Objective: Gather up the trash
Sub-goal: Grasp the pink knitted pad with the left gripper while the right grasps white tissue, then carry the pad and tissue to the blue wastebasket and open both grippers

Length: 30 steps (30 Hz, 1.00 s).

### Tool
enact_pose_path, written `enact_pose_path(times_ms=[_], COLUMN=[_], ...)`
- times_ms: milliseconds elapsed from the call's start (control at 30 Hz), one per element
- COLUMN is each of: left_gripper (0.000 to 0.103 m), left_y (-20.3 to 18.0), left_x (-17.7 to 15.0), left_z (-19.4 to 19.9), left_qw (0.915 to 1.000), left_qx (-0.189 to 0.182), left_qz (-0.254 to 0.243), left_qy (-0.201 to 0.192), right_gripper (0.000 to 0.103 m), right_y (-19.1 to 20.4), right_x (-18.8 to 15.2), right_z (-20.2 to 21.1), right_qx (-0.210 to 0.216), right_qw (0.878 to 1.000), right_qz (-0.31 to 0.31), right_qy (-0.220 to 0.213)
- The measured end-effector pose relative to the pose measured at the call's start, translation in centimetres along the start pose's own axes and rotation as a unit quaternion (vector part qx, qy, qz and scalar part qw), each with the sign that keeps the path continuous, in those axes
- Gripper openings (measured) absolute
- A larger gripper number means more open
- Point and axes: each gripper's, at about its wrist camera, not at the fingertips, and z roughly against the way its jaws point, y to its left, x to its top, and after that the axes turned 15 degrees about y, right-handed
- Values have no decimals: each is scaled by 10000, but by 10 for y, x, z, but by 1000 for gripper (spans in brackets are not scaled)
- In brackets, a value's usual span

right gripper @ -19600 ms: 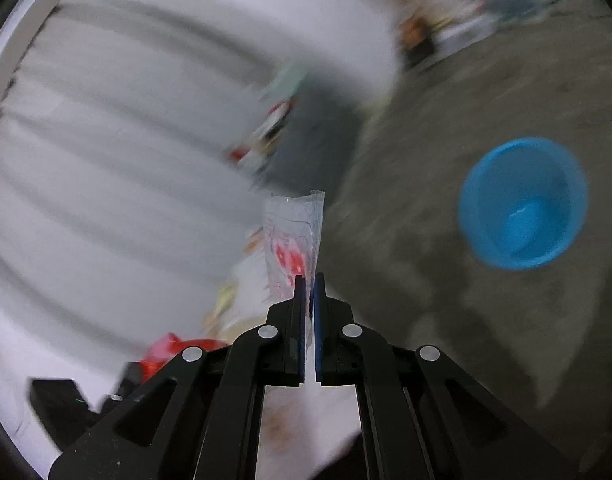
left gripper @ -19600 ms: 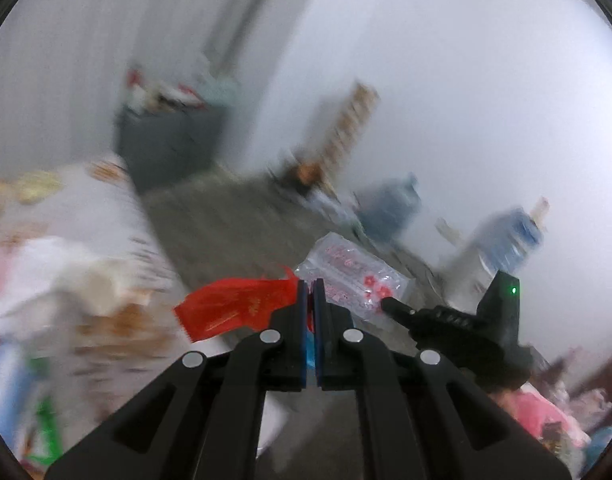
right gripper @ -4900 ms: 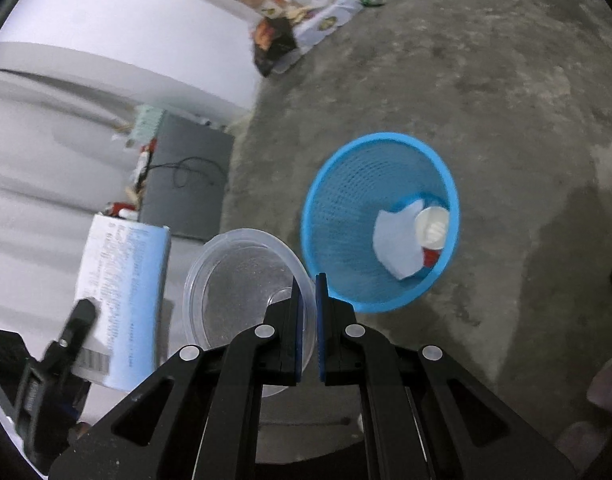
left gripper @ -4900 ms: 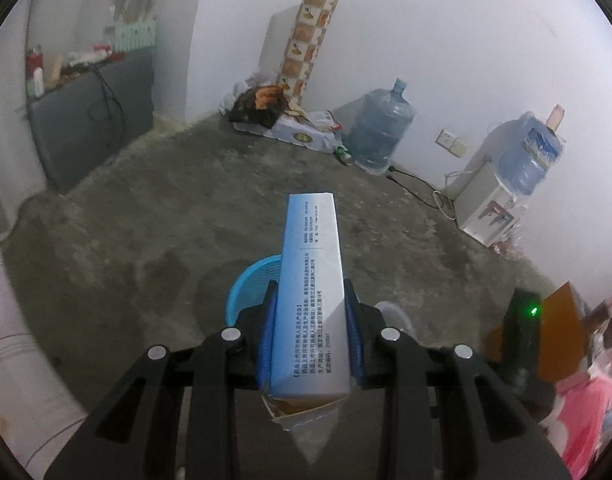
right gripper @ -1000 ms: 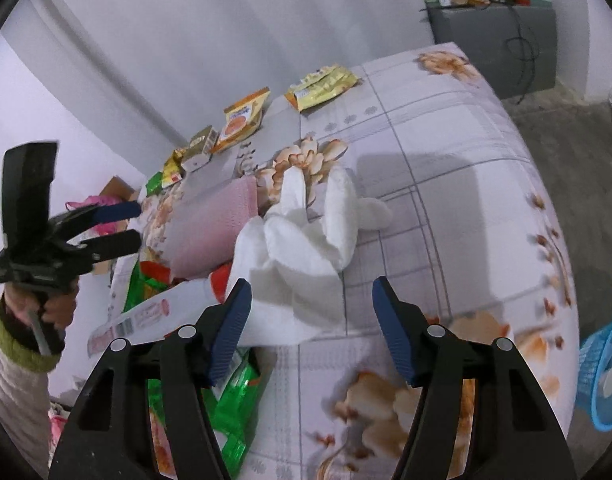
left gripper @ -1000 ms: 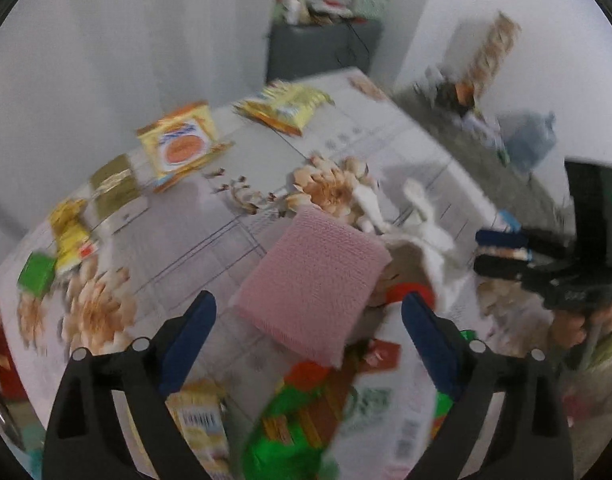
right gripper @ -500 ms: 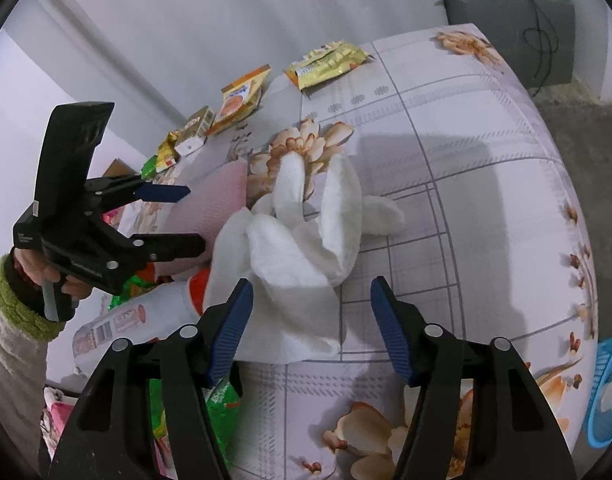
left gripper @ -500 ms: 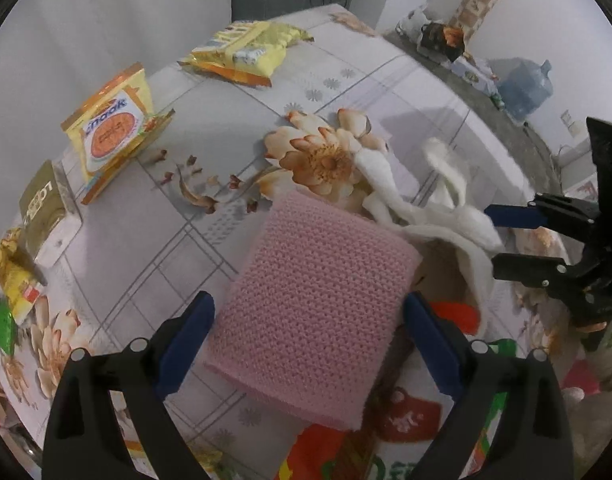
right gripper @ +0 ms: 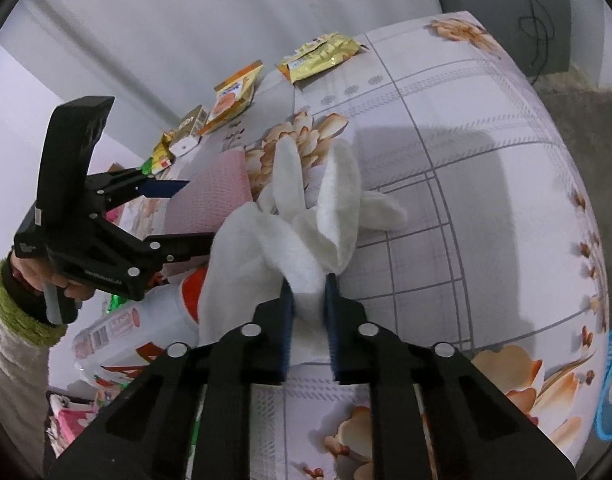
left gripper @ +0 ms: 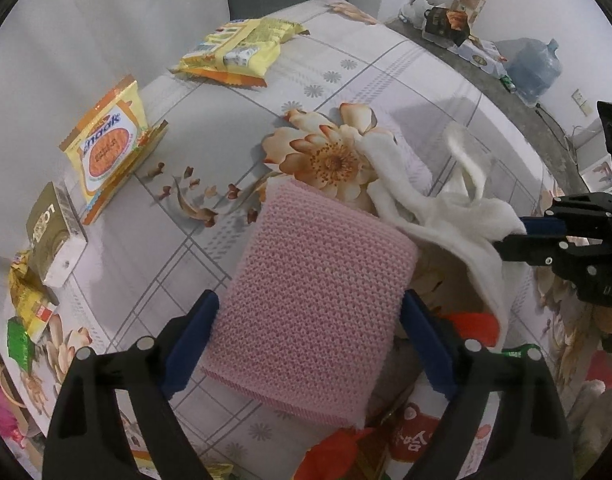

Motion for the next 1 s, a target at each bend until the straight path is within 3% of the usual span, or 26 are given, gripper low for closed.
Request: enact_pose_path(times_ms=[467, 667, 1000], left_gripper=[85, 85, 85], left_y=[8, 6, -18], left_x=[-17, -30, -66], left_z=[40, 68, 118], left_qw=[9976, 9926, 9834], left_qx=[-65, -244, -401], left_qz=[323, 654, 772], left_qy=[-607, -990, -1594], right_gripper=[5, 5, 5], right_y=[8, 7, 12], right_x=[-10, -18, -42], right_z=[40, 62, 102], right_qx=[206, 395, 522], right_qw=[9984, 9963, 9917], right_qz=[23, -61, -74], right_qy=[-521, -762, -1177])
